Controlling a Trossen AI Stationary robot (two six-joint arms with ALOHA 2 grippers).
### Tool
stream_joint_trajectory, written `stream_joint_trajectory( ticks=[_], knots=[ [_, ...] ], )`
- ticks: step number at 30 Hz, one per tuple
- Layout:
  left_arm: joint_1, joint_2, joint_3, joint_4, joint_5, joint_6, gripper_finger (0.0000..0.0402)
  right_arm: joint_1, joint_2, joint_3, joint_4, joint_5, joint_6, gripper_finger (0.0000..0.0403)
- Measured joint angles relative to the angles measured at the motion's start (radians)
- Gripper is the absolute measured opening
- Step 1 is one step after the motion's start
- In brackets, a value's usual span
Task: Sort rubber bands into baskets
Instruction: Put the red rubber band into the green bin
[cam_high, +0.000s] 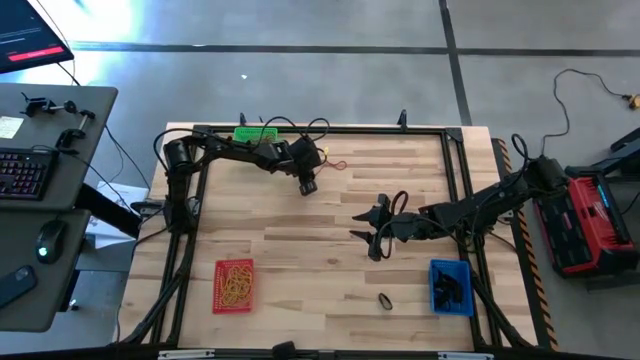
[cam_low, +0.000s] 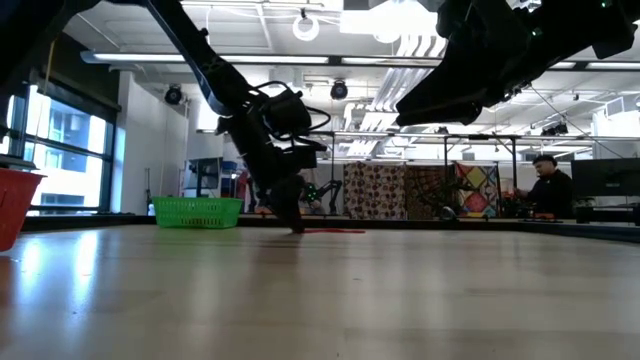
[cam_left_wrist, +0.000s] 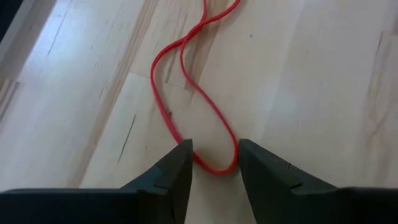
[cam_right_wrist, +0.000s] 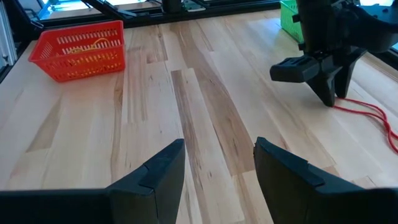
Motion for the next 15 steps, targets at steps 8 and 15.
stream_joint_trajectory(
  ticks=[8,15],
  knots=[
    [-0.002,-0.024,-0.002,-0.022,0.005,0.046,0.0012,0.0,0.0,0.0,0.0,0.0,0.0,0.0181],
    [-0.002,-0.109,-0.008,-0.106,-0.089,0.09,0.0001,0.0,0.0,0.0,0.0,-0.001,0.0,0.0181]
  ],
)
